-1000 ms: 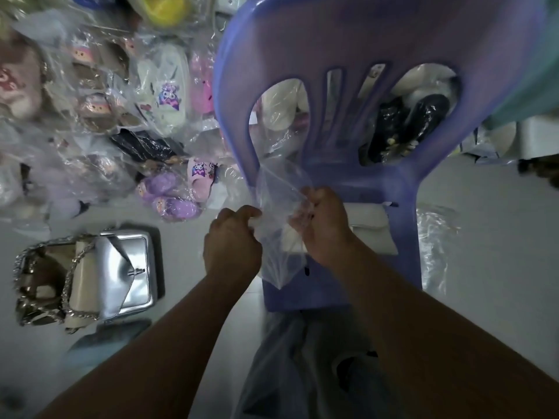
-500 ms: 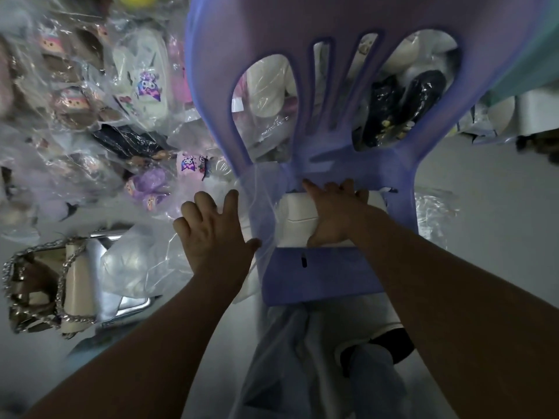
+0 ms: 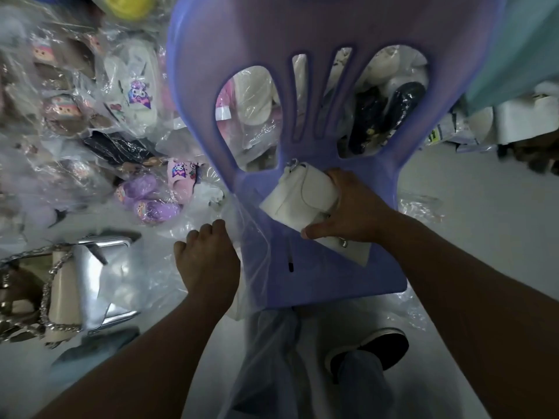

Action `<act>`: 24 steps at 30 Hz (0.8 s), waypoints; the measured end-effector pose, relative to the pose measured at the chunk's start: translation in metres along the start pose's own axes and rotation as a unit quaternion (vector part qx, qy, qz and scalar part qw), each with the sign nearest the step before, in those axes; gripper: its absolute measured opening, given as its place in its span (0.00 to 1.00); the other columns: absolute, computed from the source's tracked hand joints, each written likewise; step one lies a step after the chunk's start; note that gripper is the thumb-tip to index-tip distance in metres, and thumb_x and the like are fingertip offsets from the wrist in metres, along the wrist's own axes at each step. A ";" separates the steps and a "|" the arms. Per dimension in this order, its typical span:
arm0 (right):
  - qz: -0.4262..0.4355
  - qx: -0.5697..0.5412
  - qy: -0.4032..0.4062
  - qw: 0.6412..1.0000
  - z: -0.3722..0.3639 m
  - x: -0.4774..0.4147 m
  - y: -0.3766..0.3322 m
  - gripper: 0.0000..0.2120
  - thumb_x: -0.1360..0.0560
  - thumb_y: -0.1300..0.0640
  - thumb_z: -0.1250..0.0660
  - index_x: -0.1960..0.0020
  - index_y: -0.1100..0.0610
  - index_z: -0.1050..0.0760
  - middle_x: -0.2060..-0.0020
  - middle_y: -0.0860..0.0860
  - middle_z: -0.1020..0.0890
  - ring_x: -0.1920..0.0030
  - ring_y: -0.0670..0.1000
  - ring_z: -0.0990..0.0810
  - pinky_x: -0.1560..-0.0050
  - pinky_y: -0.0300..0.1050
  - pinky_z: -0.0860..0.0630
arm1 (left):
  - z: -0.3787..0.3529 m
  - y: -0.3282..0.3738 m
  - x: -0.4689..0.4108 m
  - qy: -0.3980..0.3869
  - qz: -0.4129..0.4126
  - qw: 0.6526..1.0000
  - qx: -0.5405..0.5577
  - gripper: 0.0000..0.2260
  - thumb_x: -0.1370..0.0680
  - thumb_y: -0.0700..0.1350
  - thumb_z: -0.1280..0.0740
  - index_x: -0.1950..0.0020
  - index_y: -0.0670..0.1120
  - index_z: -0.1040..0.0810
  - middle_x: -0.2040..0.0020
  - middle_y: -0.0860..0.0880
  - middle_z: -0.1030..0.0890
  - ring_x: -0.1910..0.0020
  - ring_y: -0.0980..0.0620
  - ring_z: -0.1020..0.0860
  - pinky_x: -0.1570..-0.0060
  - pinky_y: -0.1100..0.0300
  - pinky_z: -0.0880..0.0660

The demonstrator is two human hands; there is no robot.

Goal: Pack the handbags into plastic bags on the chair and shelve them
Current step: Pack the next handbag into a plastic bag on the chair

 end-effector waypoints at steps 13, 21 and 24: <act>0.052 0.138 -0.014 0.989 -0.016 0.022 0.004 0.58 0.43 0.34 0.19 0.23 0.48 0.44 0.28 0.52 0.35 0.30 0.63 0.33 0.31 0.63 0.35 | 0.051 0.065 -0.027 0.112 -0.119 0.911 0.378 0.20 0.15 0.55 0.50 0.53 0.45 0.25 0.61 0.43 0.21 0.60 0.38 0.23 0.58 0.45 0.26; 0.034 -0.210 0.161 0.964 -0.021 0.028 0.015 0.54 0.37 0.44 0.25 0.22 0.45 0.56 0.45 0.47 0.21 0.51 0.52 0.19 0.51 0.50 0.22 | 0.064 0.098 -0.018 0.134 -0.412 0.874 0.218 0.14 0.20 0.50 0.38 0.48 0.46 0.14 0.44 0.44 0.18 0.45 0.41 0.21 0.41 0.44 0.28; 0.048 -0.134 0.162 0.976 -0.016 0.026 0.018 0.43 0.32 0.56 0.28 0.22 0.44 0.44 0.34 0.56 0.26 0.38 0.57 0.24 0.39 0.51 0.24 | 0.071 0.103 -0.013 0.149 -0.442 0.858 0.214 0.13 0.22 0.50 0.34 0.48 0.44 0.14 0.46 0.44 0.17 0.46 0.39 0.21 0.39 0.46 0.29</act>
Point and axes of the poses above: each hand's wrist, its own x-axis away from the middle knuckle, its own z-axis out of the back of the hand, y = z × x, the point moved 2 cm from there along -x, towards the middle knuckle
